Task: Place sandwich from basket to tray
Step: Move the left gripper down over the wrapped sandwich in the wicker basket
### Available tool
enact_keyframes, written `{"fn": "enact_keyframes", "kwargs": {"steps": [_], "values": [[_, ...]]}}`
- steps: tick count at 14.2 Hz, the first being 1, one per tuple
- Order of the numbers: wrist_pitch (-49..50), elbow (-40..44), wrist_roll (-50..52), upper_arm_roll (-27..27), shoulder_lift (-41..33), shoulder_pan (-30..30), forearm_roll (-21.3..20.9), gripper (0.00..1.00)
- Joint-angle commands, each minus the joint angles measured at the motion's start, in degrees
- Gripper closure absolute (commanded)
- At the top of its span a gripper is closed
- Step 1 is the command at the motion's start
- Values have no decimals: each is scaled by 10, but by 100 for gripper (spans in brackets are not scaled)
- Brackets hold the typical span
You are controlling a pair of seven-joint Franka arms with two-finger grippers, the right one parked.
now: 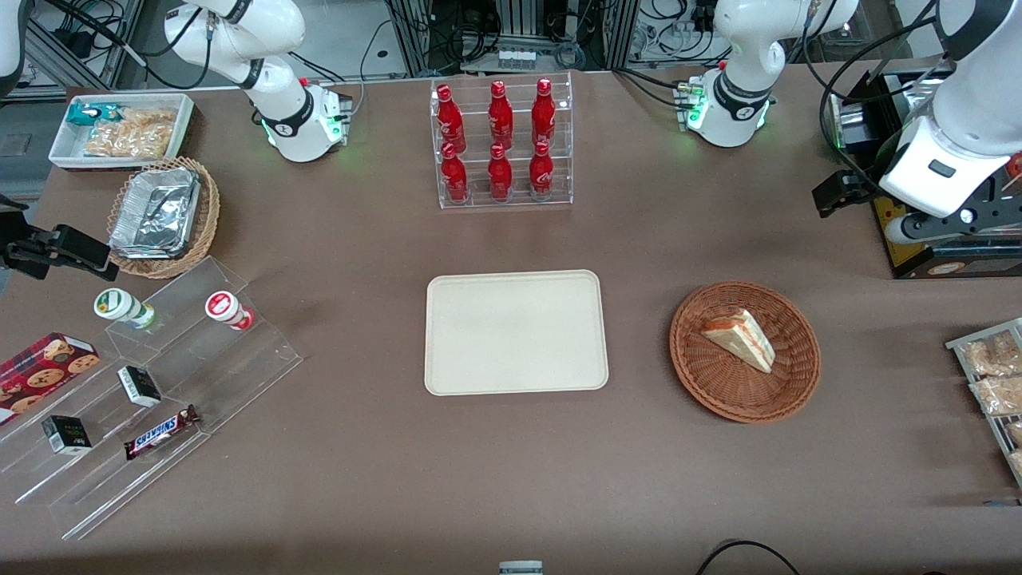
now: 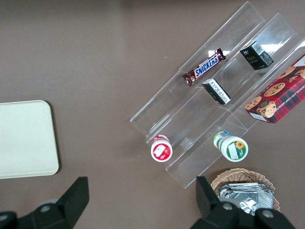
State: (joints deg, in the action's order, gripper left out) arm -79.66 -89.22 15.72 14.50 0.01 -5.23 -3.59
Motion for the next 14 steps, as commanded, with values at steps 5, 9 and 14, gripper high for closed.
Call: {"fn": "enact_keyframes", "kwargs": {"steps": [5, 9, 14], "values": [[-8, 4, 11, -6, 59, -3, 4, 0], [-87, 0, 123, -7, 165, -2, 0, 0], [-207, -4, 307, -7, 293, 2, -15, 0]]}}
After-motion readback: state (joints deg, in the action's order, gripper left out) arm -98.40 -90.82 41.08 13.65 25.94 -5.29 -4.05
